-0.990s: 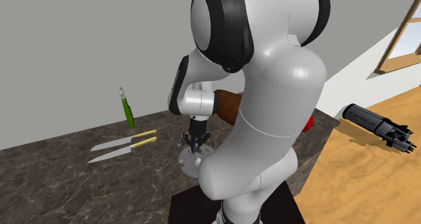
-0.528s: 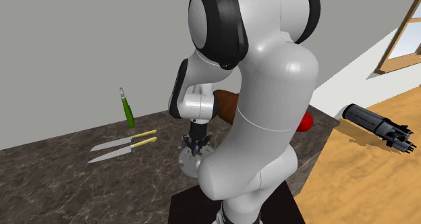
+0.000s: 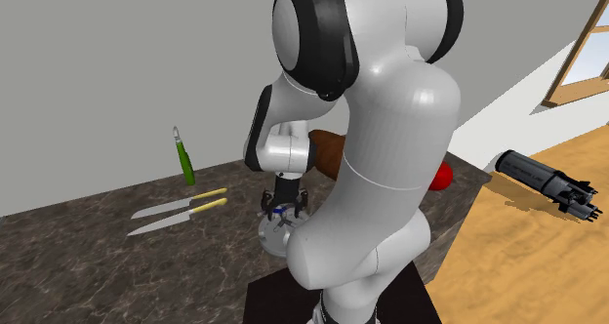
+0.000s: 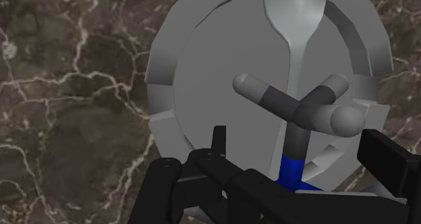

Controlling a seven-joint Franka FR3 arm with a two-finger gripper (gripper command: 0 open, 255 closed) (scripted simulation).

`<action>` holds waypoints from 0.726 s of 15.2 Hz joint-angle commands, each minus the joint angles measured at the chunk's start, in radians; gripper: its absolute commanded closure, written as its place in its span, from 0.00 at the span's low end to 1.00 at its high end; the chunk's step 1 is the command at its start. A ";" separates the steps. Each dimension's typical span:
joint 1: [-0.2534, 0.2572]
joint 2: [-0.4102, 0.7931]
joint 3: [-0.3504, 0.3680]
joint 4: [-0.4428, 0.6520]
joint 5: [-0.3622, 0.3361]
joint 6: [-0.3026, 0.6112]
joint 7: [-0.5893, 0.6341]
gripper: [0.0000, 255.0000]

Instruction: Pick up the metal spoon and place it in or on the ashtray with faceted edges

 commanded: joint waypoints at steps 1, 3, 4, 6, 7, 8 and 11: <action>0.000 0.000 0.000 0.000 0.000 0.000 0.000 0.00; -0.018 -0.077 -0.009 0.014 -0.042 -0.091 0.025 0.00; -0.026 -0.112 -0.014 0.024 -0.059 -0.137 0.034 0.00; -0.033 -0.138 -0.017 0.034 -0.071 -0.172 0.041 0.00; -0.033 -0.138 -0.017 0.034 -0.071 -0.172 0.041 0.00; -0.033 -0.138 -0.017 0.034 -0.071 -0.172 0.041 0.00; -0.033 -0.138 -0.017 0.034 -0.071 -0.172 0.041 0.00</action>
